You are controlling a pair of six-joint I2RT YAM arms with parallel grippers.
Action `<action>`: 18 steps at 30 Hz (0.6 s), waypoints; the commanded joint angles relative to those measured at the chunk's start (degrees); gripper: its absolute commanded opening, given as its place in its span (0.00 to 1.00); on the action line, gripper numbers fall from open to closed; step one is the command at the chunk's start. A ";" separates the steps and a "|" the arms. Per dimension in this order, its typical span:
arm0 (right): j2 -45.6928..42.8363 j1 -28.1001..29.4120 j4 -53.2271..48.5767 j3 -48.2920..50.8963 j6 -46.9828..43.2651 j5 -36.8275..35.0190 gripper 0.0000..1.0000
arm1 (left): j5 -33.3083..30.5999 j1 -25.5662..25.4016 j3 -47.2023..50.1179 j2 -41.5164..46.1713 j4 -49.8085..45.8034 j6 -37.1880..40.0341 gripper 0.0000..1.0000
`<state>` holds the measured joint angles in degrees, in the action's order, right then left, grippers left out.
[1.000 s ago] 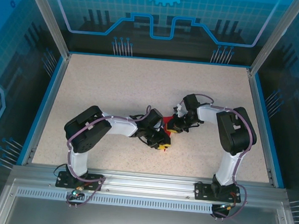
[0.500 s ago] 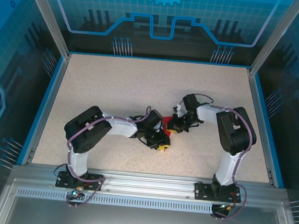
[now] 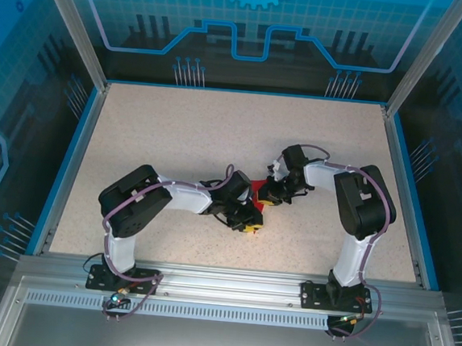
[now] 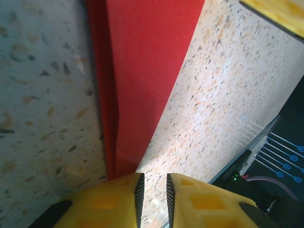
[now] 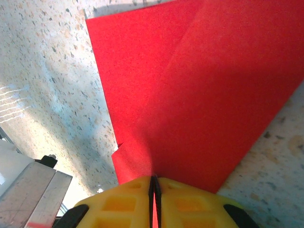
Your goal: Fold a paper plane with a square sheet of paper (fold left side to right side)
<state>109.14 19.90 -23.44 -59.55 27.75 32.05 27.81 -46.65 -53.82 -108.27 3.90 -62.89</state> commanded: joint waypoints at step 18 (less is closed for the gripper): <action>2.65 0.47 -2.21 -0.51 -1.21 -5.25 0.13 | -0.63 -3.05 3.52 1.69 -9.06 0.27 0.23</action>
<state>109.21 19.94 -23.83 -59.79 27.35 31.92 26.13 -47.86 -52.64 -106.98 3.62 -62.92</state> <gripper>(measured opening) 0.134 0.233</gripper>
